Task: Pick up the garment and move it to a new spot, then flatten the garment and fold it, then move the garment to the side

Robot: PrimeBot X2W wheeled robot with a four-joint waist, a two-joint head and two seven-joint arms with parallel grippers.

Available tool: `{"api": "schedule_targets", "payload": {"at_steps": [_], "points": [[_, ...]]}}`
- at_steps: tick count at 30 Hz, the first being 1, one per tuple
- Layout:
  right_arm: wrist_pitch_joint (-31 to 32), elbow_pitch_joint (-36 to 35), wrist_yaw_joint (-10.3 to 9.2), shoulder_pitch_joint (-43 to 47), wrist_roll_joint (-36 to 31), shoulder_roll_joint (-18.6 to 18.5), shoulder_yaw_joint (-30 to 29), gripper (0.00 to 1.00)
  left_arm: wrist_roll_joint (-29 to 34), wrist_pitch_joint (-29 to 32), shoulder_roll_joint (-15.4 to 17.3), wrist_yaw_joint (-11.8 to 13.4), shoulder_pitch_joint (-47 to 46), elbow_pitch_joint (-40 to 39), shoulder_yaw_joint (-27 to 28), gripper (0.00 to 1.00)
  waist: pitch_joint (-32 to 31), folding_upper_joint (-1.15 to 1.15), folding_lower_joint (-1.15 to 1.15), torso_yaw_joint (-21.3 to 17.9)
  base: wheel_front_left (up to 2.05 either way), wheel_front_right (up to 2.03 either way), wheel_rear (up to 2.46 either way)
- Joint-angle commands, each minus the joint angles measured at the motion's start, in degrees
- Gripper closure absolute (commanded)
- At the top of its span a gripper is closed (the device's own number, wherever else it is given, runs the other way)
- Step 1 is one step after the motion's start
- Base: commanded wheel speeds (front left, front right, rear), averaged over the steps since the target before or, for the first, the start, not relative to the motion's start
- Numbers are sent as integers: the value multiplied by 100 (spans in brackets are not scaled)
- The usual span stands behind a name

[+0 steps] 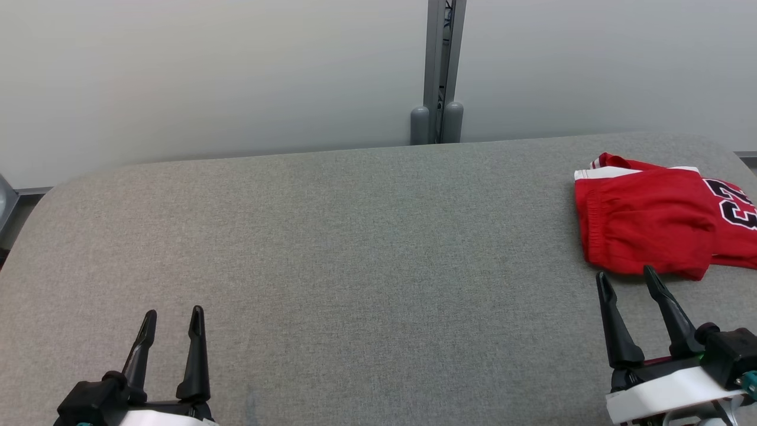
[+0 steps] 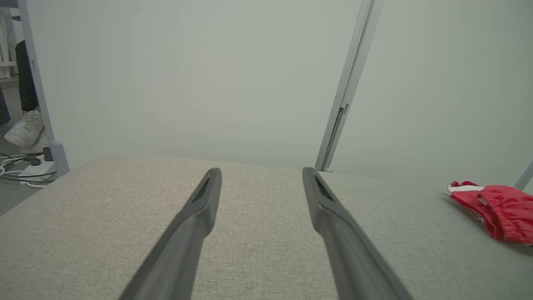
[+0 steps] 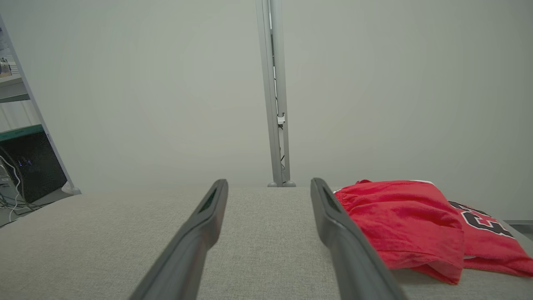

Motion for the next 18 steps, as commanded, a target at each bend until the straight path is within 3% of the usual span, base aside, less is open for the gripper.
{"api": "schedule_targets", "payload": {"at_steps": [1, 11, 12, 18], "points": [[-23, 10, 1, -32, 11, -9, 9, 0, 26, 2, 13, -10, -85, 8, 32, 0, -1, 0, 0, -3, 0, 0, 0], [-23, 72, 1, -61, 29, 6, 54, 0, 81, 2, 5, -57, -121, 45, 29, 0, -14, 0, 0, -26, 0, 0, 0], [0, 68, 0, -24, 7, 25, 55, 100, 35, 0, -8, -50, -18, 52, 17, 100, -14, 0, 0, -26, 0, 0, 0], [83, 220, 0, 98, 318, 105, 55, 100, -276, 120, -59, -53, 8, 285, 46, 100, -12, 0, 0, -22, 0, 0, 0]]}}
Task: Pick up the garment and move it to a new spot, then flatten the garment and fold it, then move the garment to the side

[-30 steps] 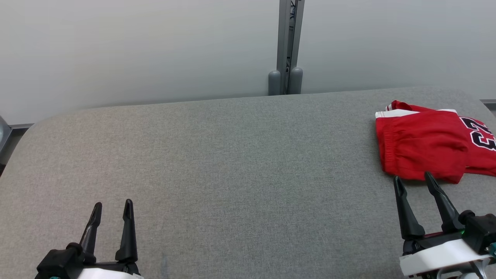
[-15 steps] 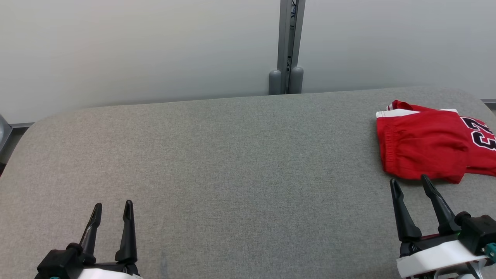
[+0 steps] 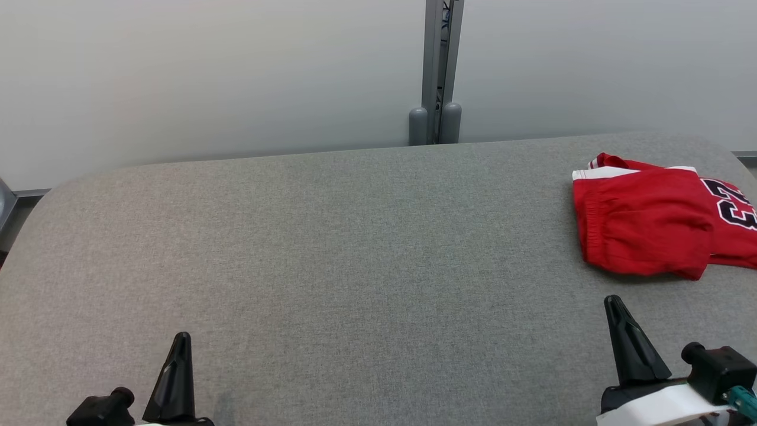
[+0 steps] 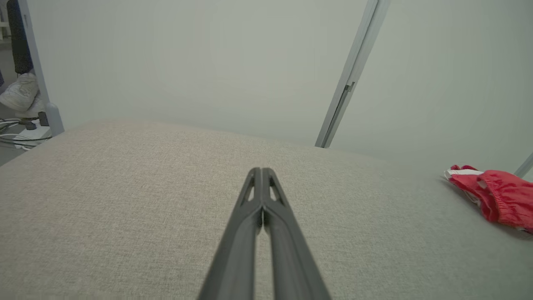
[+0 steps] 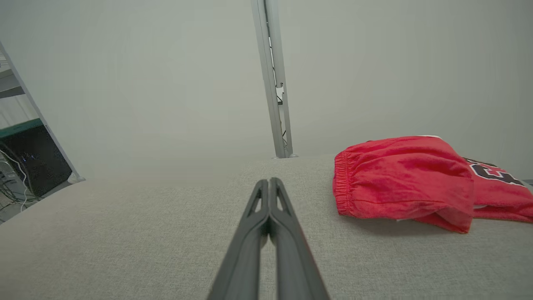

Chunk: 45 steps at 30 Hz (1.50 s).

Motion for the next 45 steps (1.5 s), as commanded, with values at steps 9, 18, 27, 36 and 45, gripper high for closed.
{"api": "schedule_targets", "payload": {"at_steps": [9, 18, 27, 36, 45], "points": [[252, -29, 0, -194, 1073, -16, -159, 100, -1034, 263, 42, -17, -261, -58, 69, 100, 7, 0, 0, 13, 0, 0, 0], [460, 16, 0, -266, 1914, 10, -263, 100, -1856, 482, 50, -29, -380, -41, 95, 100, 14, 0, 0, 25, 0, 0, 0], [633, 52, 0, -325, 2592, 35, -349, 100, -2524, 665, 57, -40, -483, -20, 121, 100, 20, 0, 0, 36, 0, 0, 0], [813, 90, 0, -377, 3282, 65, -447, 100, -3205, 857, 63, -52, -591, 6, 150, 100, 27, 0, 0, 48, 0, 0, 0], [1000, 130, 0, -437, 3972, 98, -546, 100, -3891, 1051, 70, -59, -698, 32, 181, 100, 35, 0, 0, 61, 0, 0, 0]]}}
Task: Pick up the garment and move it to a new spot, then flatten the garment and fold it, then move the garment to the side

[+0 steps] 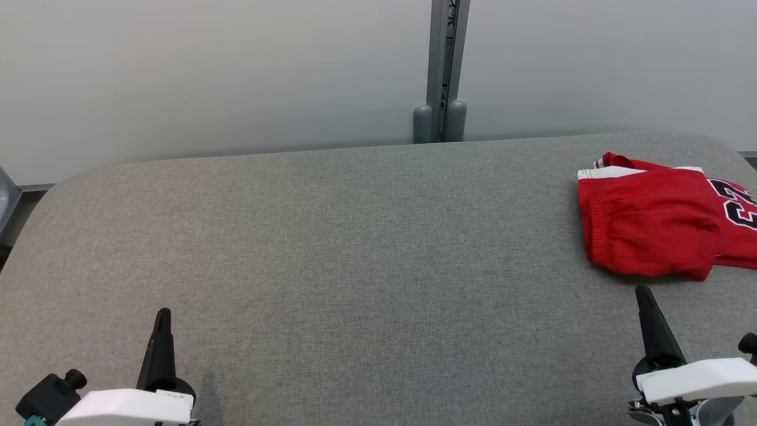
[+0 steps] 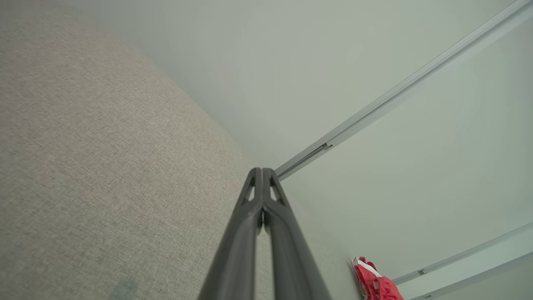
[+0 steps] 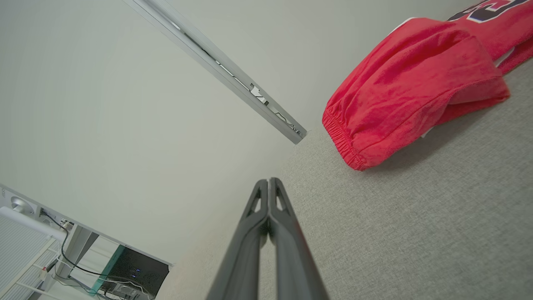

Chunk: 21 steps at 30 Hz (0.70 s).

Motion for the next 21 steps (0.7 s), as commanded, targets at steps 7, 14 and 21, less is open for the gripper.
{"api": "schedule_targets", "payload": {"at_steps": [7, 14, 21], "points": [[147, -12, 2, -178, 554, -3, -109, 100, -552, 143, 47, -34, -251, -36, 57, 100, 6, 0, 0, 10, 0, 0, 0], [267, 12, 2, -216, 968, 23, -169, 100, -965, 264, 52, -39, -322, -21, 75, 100, 11, 0, 0, 19, 0, 0, 0], [371, 34, 2, -245, 1352, 46, -233, 100, -1352, 369, 55, -45, -381, -5, 91, 100, 16, 0, 0, 28, 0, 0, 0]]}}
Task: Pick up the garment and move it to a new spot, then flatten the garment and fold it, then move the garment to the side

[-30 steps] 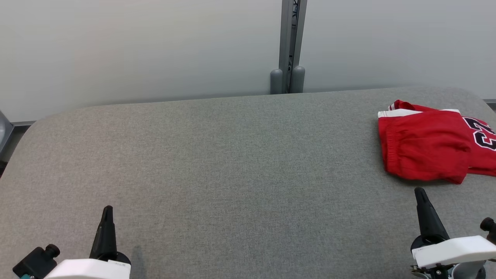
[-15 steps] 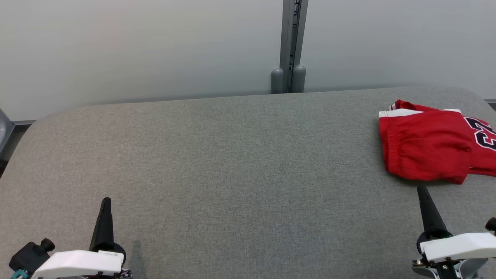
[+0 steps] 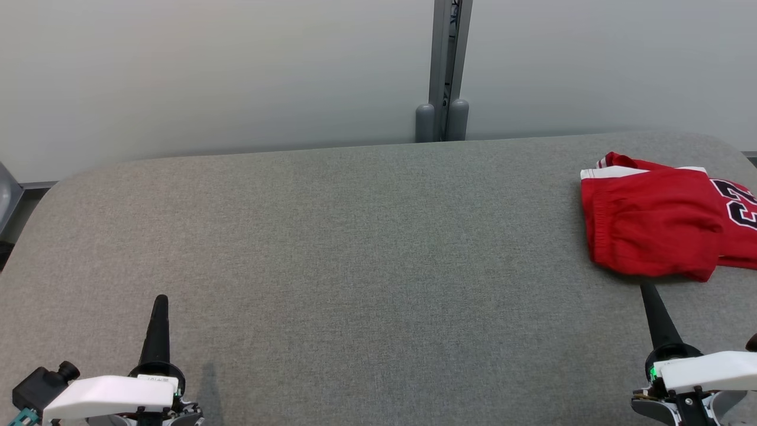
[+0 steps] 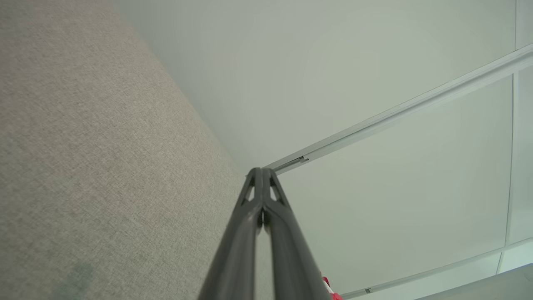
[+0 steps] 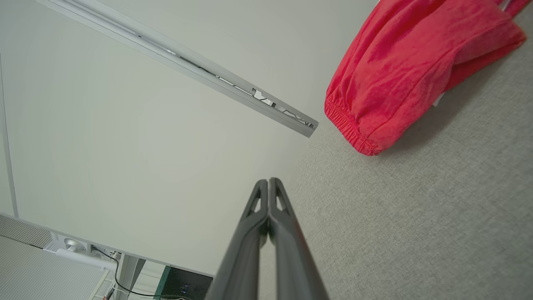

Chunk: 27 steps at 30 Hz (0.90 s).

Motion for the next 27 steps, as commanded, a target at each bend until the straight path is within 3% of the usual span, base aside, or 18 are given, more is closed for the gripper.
{"api": "schedule_targets", "payload": {"at_steps": [1, 27], "points": [[28, -29, 2, -118, 105, -15, -38, 100, -97, 22, 40, -27, -159, -41, 32, 100, 0, 0, 0, 1, 0, 0, 0], [388, 44, 2, -217, 1338, 64, -248, 100, -1348, 373, 51, -52, -342, 14, 87, 100, 20, 0, 0, 35, 0, 0, 0]]}}
